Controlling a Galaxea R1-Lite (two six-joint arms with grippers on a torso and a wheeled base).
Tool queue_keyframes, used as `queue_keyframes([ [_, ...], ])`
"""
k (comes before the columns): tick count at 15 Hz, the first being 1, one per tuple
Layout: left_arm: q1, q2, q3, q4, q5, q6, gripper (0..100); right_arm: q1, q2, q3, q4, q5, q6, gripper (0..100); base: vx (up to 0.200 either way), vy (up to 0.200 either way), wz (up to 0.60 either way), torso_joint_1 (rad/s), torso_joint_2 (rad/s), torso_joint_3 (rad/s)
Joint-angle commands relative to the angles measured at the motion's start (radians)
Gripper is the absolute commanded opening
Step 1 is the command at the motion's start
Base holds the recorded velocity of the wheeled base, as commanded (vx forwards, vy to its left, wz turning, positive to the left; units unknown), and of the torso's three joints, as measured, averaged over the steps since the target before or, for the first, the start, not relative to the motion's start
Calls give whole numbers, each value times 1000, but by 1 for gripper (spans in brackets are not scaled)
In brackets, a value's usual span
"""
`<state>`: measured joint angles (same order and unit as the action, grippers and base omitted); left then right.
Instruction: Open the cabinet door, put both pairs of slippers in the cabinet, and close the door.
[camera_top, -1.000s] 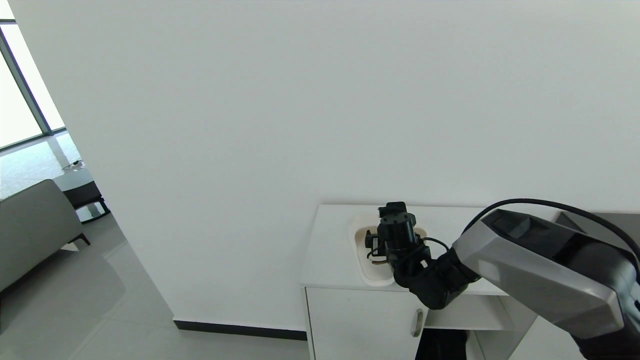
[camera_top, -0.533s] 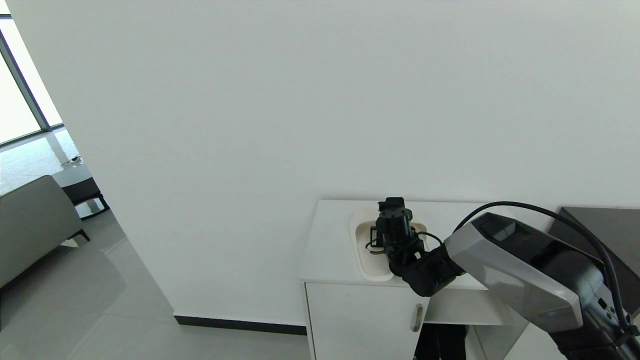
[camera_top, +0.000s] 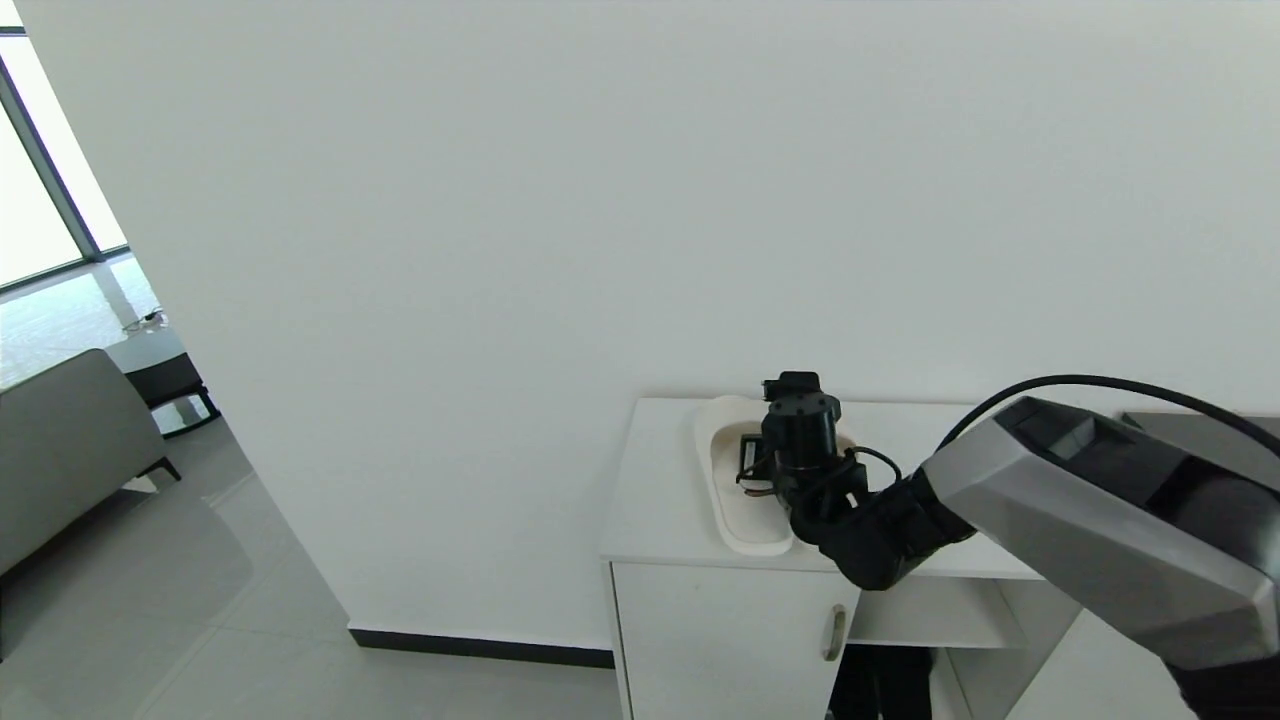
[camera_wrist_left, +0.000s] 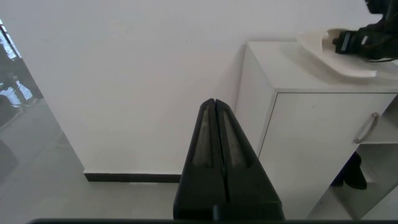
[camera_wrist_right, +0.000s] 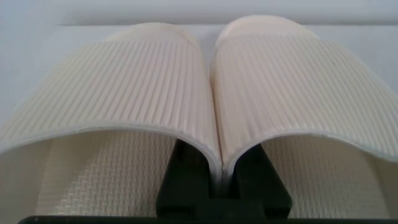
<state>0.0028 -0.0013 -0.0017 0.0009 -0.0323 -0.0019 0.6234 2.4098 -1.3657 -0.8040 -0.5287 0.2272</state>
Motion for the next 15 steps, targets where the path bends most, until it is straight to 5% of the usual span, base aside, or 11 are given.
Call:
queue_keyframes([
  [1, 0, 1, 0, -1, 0, -1, 0, 58, -205, 183, -44, 99, 0, 0, 0, 0, 0, 0, 0, 0],
  [4, 0, 1, 0, -1, 0, -1, 0, 93, -310, 375, -150, 239, -5, 0, 0, 0, 0, 0, 0, 0],
  [9, 0, 1, 0, -1, 0, 0, 0, 81, -564, 771, -253, 759, -49, 0, 0, 0, 0, 0, 0, 0],
  [15, 0, 1, 0, 1, 0, -1, 0, 85, -621, 856, -279, 883, -52, 0, -133, 0, 0, 4, 4, -1],
])
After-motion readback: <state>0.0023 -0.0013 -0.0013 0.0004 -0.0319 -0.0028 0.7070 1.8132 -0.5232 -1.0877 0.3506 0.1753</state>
